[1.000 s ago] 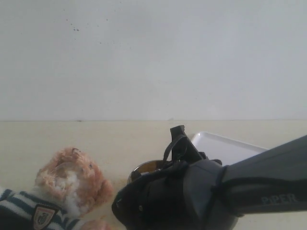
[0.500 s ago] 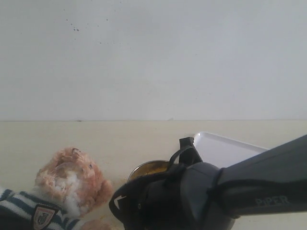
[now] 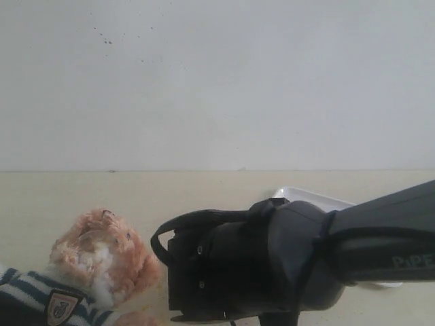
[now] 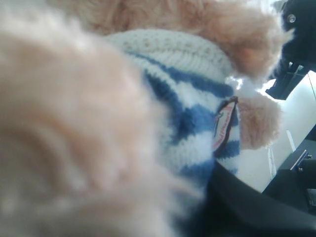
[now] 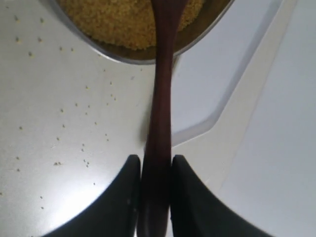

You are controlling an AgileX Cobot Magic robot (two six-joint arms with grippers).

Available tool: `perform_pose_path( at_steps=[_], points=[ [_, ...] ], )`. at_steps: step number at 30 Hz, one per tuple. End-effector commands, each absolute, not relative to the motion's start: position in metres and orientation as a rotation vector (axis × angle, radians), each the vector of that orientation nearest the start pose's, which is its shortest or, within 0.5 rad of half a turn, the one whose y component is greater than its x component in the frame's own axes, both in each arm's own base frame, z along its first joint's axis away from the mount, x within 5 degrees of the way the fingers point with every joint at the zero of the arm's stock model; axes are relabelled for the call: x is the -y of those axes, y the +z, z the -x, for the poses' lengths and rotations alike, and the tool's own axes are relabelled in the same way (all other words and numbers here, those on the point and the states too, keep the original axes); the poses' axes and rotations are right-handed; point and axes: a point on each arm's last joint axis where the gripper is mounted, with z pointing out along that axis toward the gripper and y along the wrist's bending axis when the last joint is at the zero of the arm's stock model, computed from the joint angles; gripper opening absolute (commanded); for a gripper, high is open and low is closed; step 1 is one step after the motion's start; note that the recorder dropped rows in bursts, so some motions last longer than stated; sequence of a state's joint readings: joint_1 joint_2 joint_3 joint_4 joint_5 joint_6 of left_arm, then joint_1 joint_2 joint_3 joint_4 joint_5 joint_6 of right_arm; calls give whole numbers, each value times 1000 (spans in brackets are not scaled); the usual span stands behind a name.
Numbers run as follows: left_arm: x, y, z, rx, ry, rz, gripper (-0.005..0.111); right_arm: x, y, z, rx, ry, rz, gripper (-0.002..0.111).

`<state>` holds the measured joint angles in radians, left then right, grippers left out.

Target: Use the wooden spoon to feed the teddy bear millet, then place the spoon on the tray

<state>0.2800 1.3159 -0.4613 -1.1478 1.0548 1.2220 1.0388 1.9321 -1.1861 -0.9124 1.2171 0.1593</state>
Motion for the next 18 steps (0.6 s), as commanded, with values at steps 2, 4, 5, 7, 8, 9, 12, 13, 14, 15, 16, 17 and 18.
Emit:
perform_pose_path(
  at_steps=[2,4,5,7,8,9,12,13,14,15,16,17,18],
  points=[
    [23,196,-184,-2440,-1093,-247,4,-258,179,-227,-2177,-1105,1661,0],
    [23,196,-184,-2440,-1093,-247,4,-258,181,-229,-2205,-1084,1631,0],
    [23,196,-184,-2440,-1093,-247,4,-261,185,-231,-2235,-1043,1600,0],
    [23,196,-184,-2440,-1093,-247,4,-264,193,-233,-2279,-975,1558,0],
    [23,196,-184,-2440,-1093,-247,4,-266,196,-233,-2297,-936,1541,0],
    [23,196,-184,-2440,-1093,-247,4,-266,199,-234,-2323,-893,1518,0],
    [23,196,-184,-2440,-1093,-247,4,-263,206,-236,-2458,-752,1435,0],
    [23,196,-184,-2440,-1093,-247,4,-261,207,-238,-2476,-730,1418,0],
    [23,196,-184,-2440,-1093,-247,4,-259,211,-239,-2495,-700,1391,0],
    [23,196,-184,-2440,-1093,-247,4,-257,212,-241,-2508,-684,1378,0],
    [23,196,-184,-2440,-1093,-247,4,-256,213,-241,-2517,-673,1367,0],
    [23,196,-184,-2440,-1093,-247,4,-253,214,-243,-2532,-662,1348,0],
    [23,196,-184,-2440,-1093,-247,4,-251,215,-244,-2540,-657,1340,0]
  ],
)
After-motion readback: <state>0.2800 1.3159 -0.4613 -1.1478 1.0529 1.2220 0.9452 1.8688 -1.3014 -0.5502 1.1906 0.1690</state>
